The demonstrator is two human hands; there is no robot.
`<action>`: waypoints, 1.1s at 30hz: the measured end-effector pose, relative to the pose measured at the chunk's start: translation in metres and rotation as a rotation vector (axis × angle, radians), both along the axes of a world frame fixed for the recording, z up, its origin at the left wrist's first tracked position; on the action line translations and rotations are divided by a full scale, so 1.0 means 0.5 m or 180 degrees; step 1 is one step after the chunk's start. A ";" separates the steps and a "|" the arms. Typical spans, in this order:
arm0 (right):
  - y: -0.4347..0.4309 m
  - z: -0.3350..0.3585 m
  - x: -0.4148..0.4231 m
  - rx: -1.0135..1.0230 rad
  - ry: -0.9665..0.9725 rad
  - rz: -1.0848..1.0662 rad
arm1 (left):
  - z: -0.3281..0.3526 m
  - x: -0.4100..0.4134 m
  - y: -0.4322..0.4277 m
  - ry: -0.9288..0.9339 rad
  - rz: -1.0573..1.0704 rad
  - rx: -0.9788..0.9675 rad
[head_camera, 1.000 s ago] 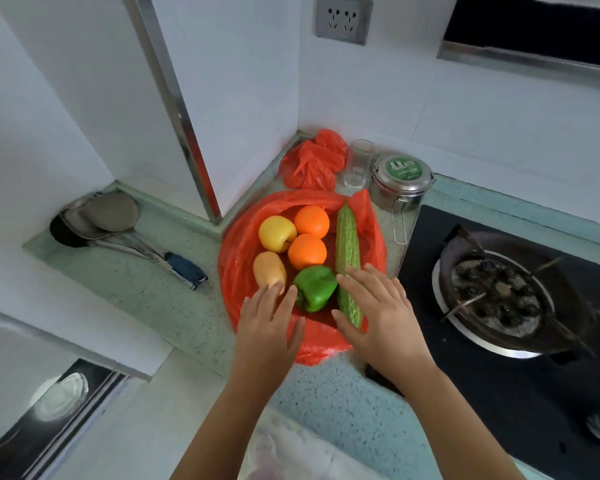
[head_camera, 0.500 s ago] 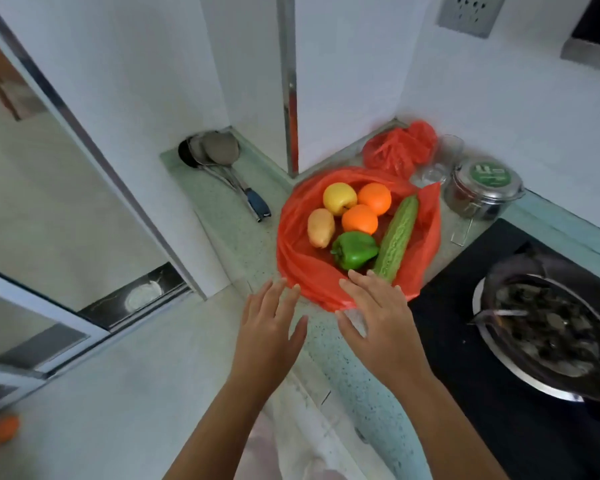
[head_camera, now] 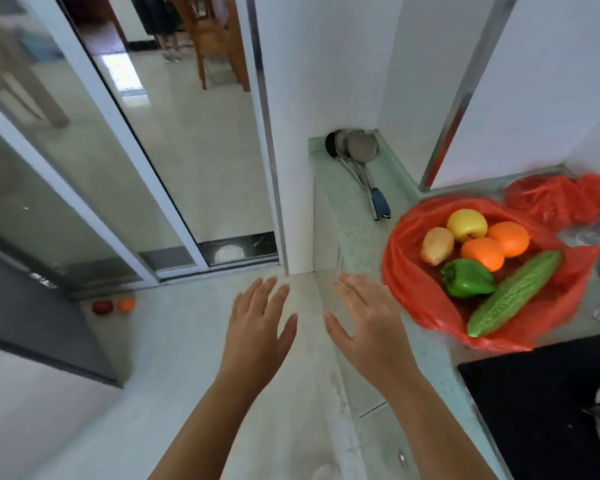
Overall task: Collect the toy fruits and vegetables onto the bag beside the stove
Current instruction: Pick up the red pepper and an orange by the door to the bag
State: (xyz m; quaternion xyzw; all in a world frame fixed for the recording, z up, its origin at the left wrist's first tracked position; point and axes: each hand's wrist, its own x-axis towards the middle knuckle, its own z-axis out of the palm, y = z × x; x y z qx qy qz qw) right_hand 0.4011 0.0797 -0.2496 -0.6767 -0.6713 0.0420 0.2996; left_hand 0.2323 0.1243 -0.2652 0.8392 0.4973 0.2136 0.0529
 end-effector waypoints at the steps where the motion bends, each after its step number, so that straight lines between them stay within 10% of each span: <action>1: 0.007 0.001 -0.020 0.0017 -0.0007 0.0103 | 0.002 -0.023 -0.005 0.0010 0.0130 0.0021; 33: -0.212 -0.018 -0.812 -0.0101 -0.0367 0.3490 | -0.075 -0.676 -0.561 -0.0703 0.3434 0.0350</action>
